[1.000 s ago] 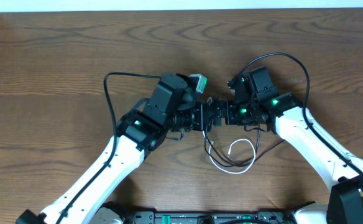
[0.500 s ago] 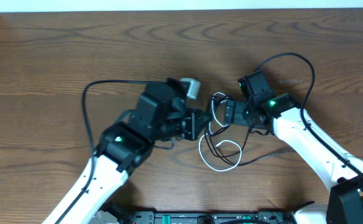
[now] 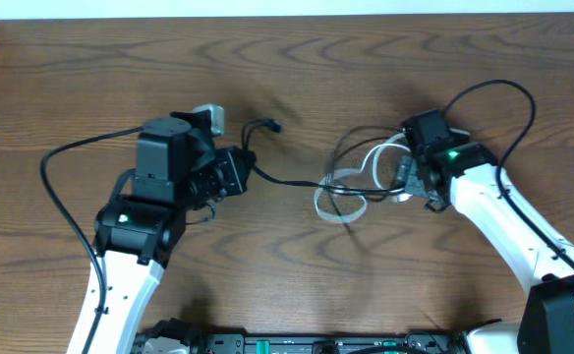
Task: Untangle cables
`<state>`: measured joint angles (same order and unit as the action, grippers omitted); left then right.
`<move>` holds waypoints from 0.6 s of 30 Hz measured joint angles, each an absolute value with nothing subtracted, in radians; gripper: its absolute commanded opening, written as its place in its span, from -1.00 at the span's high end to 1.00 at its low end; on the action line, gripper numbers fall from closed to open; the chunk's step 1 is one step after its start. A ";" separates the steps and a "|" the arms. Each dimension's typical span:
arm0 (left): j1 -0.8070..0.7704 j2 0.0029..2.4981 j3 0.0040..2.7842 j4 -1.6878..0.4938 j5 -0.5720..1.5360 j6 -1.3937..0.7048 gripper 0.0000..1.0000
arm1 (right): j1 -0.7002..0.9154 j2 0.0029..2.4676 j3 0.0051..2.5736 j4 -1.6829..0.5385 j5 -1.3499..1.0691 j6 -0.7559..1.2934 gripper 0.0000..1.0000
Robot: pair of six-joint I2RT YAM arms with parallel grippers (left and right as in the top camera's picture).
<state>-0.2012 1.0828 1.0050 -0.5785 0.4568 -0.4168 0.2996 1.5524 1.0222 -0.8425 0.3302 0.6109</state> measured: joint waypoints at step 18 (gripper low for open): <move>-0.032 1.083 1.005 -0.588 0.326 -0.366 0.85 | 0.274 1.552 1.022 -0.851 0.308 0.616 -0.98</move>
<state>-0.0322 1.0828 1.0050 -0.5884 0.3260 -0.3660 0.2737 1.5524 1.0222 -0.8513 0.3077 0.6163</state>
